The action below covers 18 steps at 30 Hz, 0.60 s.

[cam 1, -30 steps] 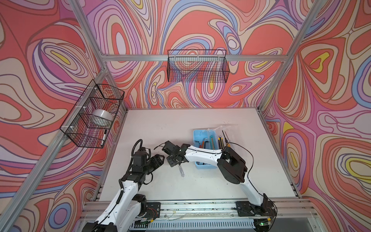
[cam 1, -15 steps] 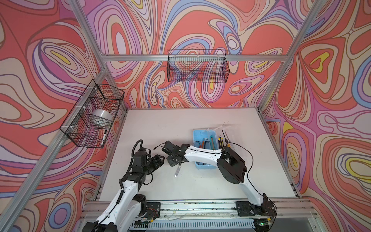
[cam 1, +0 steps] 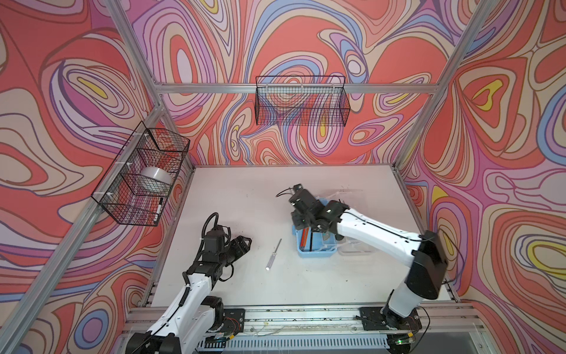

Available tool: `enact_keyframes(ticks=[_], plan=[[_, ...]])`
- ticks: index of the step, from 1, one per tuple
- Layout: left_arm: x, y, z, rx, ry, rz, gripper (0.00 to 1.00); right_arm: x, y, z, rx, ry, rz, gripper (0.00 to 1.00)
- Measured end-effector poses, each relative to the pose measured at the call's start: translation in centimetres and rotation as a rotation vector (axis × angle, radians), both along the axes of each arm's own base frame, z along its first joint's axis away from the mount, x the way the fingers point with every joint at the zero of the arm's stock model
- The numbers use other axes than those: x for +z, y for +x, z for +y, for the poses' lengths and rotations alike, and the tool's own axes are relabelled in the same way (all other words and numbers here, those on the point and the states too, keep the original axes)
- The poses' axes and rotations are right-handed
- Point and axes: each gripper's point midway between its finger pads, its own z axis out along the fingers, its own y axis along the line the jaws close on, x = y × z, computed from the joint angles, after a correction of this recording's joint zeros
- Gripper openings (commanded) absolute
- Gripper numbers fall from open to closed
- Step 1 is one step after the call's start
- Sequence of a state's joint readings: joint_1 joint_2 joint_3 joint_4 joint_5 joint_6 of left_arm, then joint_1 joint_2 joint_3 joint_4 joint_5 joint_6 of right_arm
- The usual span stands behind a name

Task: Pack the tool kit
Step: 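Lift the black-and-yellow screwdriver and carry it into the clear tray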

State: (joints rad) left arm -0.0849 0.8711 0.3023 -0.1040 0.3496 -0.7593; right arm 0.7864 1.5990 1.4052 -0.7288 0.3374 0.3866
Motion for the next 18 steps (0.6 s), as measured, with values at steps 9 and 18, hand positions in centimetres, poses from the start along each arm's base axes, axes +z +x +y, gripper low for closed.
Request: enact_keyframes(ticks=[9, 18], plan=[[-0.9, 0.3, -0.4, -0.014, -0.012, 0.028, 0.74, 2.9, -1.5, -16.1, -0.345, -0.143, -0.029, 0.00], [-1.4, 1.1, -0.9, -0.033, -0.034, 0.040, 0.74, -2.3, -3.6, -19.7, -0.424, -0.269, 0.114, 0.00]])
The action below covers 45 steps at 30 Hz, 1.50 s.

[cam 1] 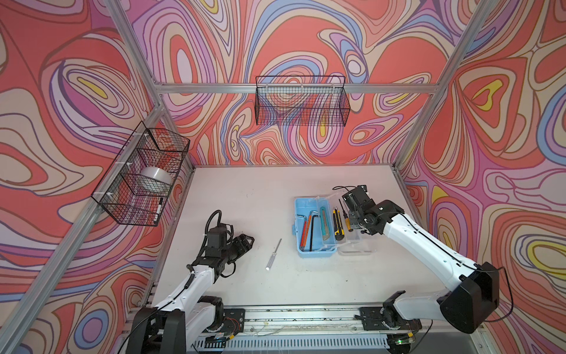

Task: Pack the tool kit
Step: 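Lift the black-and-yellow screwdriver and carry it into the clear tray, then open the right gripper to release the screwdriver in the tray, then move the right gripper back over the small clear-handled screwdriver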

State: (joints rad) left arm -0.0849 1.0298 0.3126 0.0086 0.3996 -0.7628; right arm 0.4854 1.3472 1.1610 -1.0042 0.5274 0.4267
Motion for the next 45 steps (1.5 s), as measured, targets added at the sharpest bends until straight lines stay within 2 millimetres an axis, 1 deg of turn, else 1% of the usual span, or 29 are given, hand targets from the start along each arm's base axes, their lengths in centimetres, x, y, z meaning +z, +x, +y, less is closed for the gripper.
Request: enact_keyframes(ticks=[8, 15, 17, 20, 24, 26, 28, 31, 34, 36, 37, 38, 40, 42, 44, 45], plan=[[-0.3, 0.3, -0.2, -0.006, -0.007, 0.001, 0.74, -1.2, -0.2, -1.4, -0.028, -0.006, 0.034, 0.00], [-0.3, 0.5, -0.3, -0.008, -0.014, -0.002, 0.74, -2.2, -0.1, -0.9, -0.006, 0.009, 0.060, 0.00], [-0.3, 0.5, -0.3, -0.009, -0.015, -0.001, 0.74, -2.3, 0.0, -0.8, -0.001, 0.012, 0.062, 0.11], [-0.3, 0.5, -0.3, -0.008, -0.014, -0.001, 0.74, -2.7, 0.1, -0.8, 0.004, 0.006, 0.070, 0.22], [-0.3, 0.5, -0.3, -0.008, -0.014, -0.002, 0.74, -2.8, 0.1, -0.7, 0.008, 0.005, 0.075, 0.32], [-0.3, 0.5, -0.3, -0.008, -0.014, -0.002, 0.74, -2.8, 0.2, -0.8, 0.010, 0.000, 0.075, 0.40], [-0.3, 0.5, -0.3, -0.008, -0.014, -0.002, 0.74, -2.7, 0.2, -0.9, 0.009, -0.007, 0.074, 0.44], [-0.3, 0.5, -0.3, -0.008, -0.014, -0.002, 0.74, -2.4, 0.3, -1.0, 0.009, -0.014, 0.069, 0.44], [-0.3, 0.5, -0.3, -0.008, -0.015, -0.004, 0.74, -1.4, 0.5, -1.0, 0.005, -0.013, 0.057, 0.37], [0.0, 0.6, -0.3, -0.008, -0.015, -0.013, 0.74, -0.3, 0.9, -0.6, 0.002, 0.010, 0.031, 0.35], [0.2, 0.6, -0.3, -0.009, -0.015, -0.019, 0.74, 0.3, 1.2, -0.3, 0.004, 0.032, 0.014, 0.36], [0.3, 0.6, -0.3, -0.009, -0.015, -0.025, 0.74, 1.1, 1.4, 0.2, 0.009, 0.059, -0.008, 0.39], [0.7, 0.5, -0.2, -0.009, -0.012, -0.035, 0.74, 2.8, 1.7, 1.5, 0.023, 0.122, -0.066, 0.41], [1.0, 0.4, -0.2, -0.007, -0.010, -0.045, 0.74, 4.7, 1.7, 4.0, 0.068, 0.190, -0.125, 0.43], [1.4, 0.4, -0.1, -0.004, -0.008, -0.056, 0.74, 6.2, 1.4, 7.7, 0.139, 0.261, -0.171, 0.43], [1.5, 0.4, -0.1, -0.003, -0.008, -0.060, 0.75, 6.6, 1.2, 9.4, 0.170, 0.290, -0.183, 0.43]])
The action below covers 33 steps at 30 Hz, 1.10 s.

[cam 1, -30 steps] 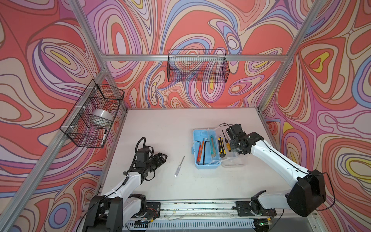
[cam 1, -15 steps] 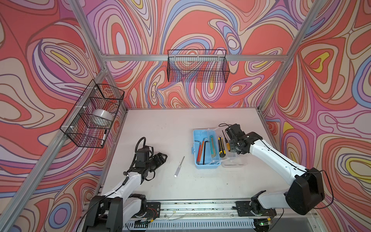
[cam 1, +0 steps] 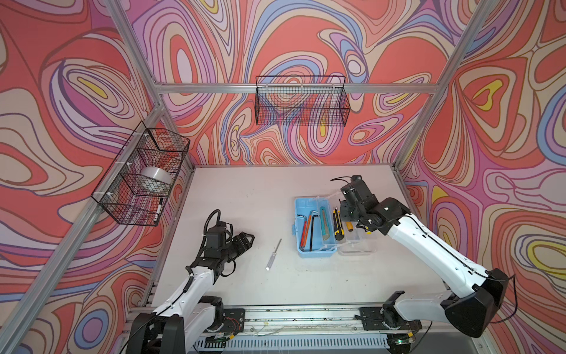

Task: Pack the tool kit
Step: 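Move the right gripper back over the small clear-handled screwdriver, then lower the right gripper and close it on the small clear handle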

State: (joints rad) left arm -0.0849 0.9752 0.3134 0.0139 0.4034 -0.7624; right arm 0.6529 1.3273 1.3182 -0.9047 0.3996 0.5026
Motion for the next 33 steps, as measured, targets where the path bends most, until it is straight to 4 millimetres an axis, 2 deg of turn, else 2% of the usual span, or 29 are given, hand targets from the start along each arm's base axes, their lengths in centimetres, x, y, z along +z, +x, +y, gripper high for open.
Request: enact_keyframes(ticks=[2, 5, 10, 13, 15, 20, 25, 30, 33], plan=[[0.2, 0.0, 0.1, 0.002, 0.002, -0.005, 0.75, 0.1, -0.4, 3.5, 0.056, 0.051, -0.010, 0.42], [0.0, -0.2, 0.1, 0.003, 0.003, 0.003, 0.74, -1.5, -0.9, 7.9, 0.103, 0.114, 0.019, 0.40], [0.3, -0.3, 0.2, 0.006, 0.005, -0.003, 0.75, -6.1, -2.3, 15.0, 0.142, 0.208, 0.114, 0.40], [0.7, -0.4, 0.2, 0.006, 0.004, -0.016, 0.75, -8.9, -3.6, 18.1, 0.156, 0.232, 0.186, 0.39], [0.9, -0.4, 0.2, 0.006, 0.004, -0.024, 0.75, -9.9, -3.9, 19.6, 0.159, 0.247, 0.221, 0.38], [1.6, -0.5, 0.2, 0.009, 0.004, -0.045, 0.75, -10.7, -3.8, 22.9, 0.166, 0.316, 0.279, 0.33], [1.6, -0.7, 0.3, 0.010, 0.007, -0.046, 0.75, -14.2, -4.3, 25.5, 0.189, 0.316, 0.383, 0.33], [1.7, -0.9, 0.5, 0.013, 0.017, -0.051, 0.75, -18.7, -6.3, 26.4, 0.208, 0.264, 0.506, 0.33], [1.8, -0.9, 0.6, 0.016, 0.022, -0.056, 0.75, -19.7, -7.3, 26.4, 0.214, 0.250, 0.549, 0.33]])
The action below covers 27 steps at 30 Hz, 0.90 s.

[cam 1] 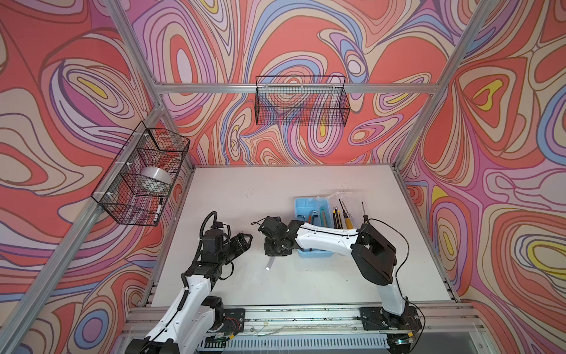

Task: Pack the tool kit
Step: 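Lower the right gripper and close it on the small clear handle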

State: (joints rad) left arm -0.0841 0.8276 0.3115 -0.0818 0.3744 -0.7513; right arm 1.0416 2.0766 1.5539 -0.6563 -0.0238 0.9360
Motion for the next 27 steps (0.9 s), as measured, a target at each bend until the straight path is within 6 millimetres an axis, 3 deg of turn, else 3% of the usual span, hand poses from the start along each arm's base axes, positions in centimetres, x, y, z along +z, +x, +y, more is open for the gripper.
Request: enact_keyframes(ticks=[18, 27], plan=[[-1.0, -0.5, 0.2, 0.008, 0.008, 0.024, 0.75, -0.4, -1.8, 0.1, 0.018, -0.006, 0.067, 0.36], [-1.1, -0.5, 0.3, 0.010, 0.010, 0.026, 0.75, -2.1, -2.1, -0.2, 0.021, -0.039, 0.098, 0.37]])
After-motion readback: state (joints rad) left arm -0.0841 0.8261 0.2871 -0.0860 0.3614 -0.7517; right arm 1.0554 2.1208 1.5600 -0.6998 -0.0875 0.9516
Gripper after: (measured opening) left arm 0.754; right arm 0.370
